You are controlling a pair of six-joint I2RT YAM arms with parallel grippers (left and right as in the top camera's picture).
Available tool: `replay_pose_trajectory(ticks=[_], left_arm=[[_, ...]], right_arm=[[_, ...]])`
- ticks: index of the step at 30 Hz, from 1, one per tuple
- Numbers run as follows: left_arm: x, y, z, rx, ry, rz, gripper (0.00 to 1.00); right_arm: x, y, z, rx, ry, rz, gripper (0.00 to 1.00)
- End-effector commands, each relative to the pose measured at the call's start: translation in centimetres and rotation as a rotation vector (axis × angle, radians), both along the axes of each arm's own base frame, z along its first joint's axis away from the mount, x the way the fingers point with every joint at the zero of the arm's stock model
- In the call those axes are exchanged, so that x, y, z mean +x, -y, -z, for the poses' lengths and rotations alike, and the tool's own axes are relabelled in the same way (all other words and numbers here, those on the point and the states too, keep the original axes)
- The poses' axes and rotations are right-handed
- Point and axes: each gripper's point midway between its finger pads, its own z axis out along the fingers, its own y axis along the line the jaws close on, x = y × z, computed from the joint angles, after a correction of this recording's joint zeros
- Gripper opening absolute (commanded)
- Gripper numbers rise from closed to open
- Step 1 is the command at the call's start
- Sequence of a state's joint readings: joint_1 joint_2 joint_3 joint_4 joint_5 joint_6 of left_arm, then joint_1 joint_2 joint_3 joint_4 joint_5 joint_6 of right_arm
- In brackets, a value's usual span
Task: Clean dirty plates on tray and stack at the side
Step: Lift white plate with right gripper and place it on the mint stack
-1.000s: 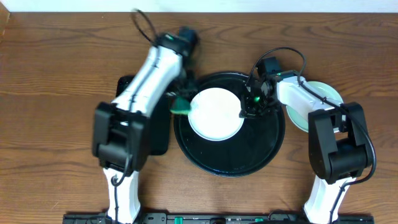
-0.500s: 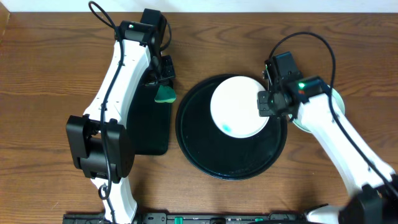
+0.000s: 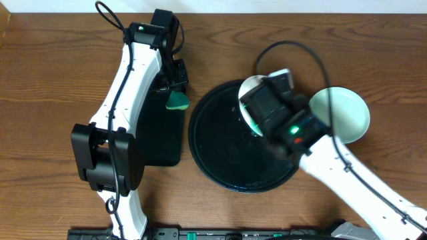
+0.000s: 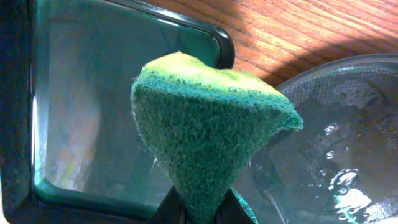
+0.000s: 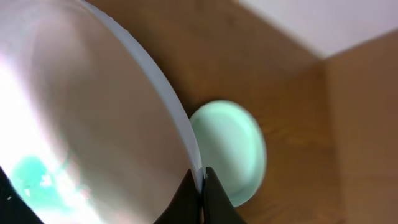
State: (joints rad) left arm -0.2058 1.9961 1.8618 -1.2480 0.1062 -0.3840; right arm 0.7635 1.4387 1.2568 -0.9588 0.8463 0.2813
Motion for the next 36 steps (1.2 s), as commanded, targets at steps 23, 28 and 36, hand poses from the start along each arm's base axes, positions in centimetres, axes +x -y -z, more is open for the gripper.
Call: replay_pose_trajectory(ticks=[23, 28, 36], left_arm=[[0.1, 0.1, -0.3, -0.007, 0.008, 0.015, 0.07], [0.0, 0.2, -0.3, -0.011, 0.007, 0.015, 0.08], [0.0, 0.2, -0.3, -0.011, 0.007, 0.015, 0.07]], right_arm=[[-2.1, -4.4, 1.1, 0.14, -0.04, -0.082, 0.01], [-1.4, -4.6, 4.9, 0.494, -0.326, -0.058, 0.01], [1.7, 7.0, 3.9, 0.952, -0.354, 0.277, 0.01]])
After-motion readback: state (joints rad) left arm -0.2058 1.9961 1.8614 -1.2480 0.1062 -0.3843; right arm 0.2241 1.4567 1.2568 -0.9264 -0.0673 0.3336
